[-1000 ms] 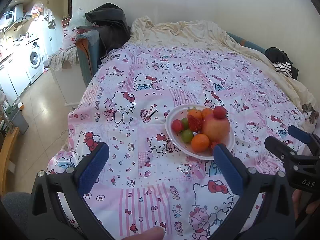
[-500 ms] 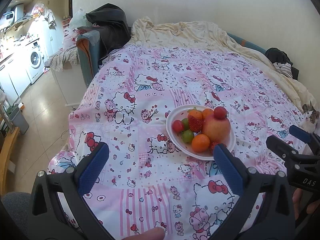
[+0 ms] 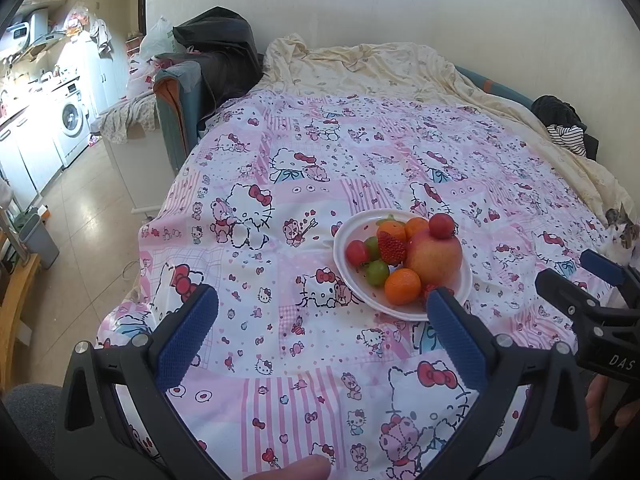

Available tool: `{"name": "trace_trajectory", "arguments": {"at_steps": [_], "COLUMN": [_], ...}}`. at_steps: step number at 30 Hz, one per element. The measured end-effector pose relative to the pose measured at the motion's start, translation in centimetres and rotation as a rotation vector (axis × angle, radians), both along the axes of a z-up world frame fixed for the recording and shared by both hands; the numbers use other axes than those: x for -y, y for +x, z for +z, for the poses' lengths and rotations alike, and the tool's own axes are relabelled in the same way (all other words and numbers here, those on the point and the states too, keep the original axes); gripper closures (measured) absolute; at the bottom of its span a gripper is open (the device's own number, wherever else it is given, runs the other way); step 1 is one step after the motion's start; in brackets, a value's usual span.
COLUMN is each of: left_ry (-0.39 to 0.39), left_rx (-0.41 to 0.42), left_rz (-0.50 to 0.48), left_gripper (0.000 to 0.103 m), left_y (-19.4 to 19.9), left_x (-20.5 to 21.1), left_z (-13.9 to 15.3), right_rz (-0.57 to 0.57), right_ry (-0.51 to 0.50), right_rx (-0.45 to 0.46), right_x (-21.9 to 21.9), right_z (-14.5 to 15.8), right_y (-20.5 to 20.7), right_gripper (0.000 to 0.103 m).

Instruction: Organize fruits

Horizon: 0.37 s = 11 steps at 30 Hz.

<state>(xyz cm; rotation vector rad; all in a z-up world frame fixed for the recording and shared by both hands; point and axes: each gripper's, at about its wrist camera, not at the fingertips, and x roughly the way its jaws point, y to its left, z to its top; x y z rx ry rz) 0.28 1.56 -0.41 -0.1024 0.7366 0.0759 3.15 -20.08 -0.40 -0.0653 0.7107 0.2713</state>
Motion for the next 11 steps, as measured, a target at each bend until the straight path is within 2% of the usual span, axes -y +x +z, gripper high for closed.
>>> {"name": "trace_trajectory", "arguments": {"at_steps": [11], "left_ry": [-0.005], "left_rx": [-0.004], "left_rz": [-0.004], "left_gripper": [0.000], "left_y": [0.05], "left_x": [-0.17], "left_z": [0.02], "right_rz": [0.003], "right_ry": [-0.002], "right_rx": [-0.003], "right_x": [-0.15], "right_z": [-0.03], "right_y": [-0.03], "right_gripper": [0.000]}}
